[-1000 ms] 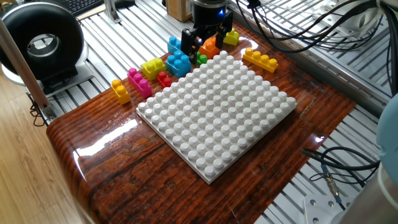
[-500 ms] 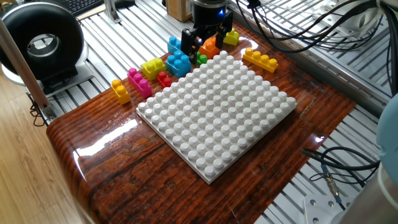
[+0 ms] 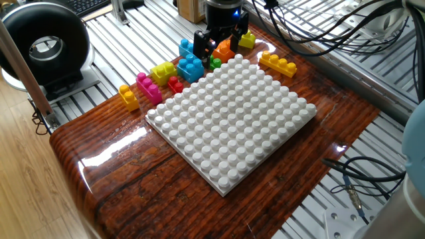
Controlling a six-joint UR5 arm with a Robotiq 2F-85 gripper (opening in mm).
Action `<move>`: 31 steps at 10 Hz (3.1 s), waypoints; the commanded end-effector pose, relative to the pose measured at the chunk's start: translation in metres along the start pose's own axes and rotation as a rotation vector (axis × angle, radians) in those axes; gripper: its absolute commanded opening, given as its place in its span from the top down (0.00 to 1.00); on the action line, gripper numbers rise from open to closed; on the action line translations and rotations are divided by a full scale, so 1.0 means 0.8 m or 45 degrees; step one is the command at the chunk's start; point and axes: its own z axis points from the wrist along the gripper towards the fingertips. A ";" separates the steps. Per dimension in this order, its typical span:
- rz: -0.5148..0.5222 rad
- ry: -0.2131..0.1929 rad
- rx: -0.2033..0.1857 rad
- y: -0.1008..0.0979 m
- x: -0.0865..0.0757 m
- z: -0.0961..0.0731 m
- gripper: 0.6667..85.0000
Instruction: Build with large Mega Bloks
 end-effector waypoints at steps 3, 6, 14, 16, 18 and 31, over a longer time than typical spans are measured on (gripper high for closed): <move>0.191 0.238 -0.122 0.040 0.058 -0.005 1.00; 0.191 0.238 -0.122 0.040 0.058 -0.005 1.00; 0.155 0.215 -0.086 0.026 0.056 -0.002 1.00; 0.036 0.144 0.141 -0.038 0.042 0.003 0.98; 0.023 0.082 0.105 -0.033 0.029 0.009 0.76; -0.083 0.103 -0.078 -0.038 0.060 0.016 0.34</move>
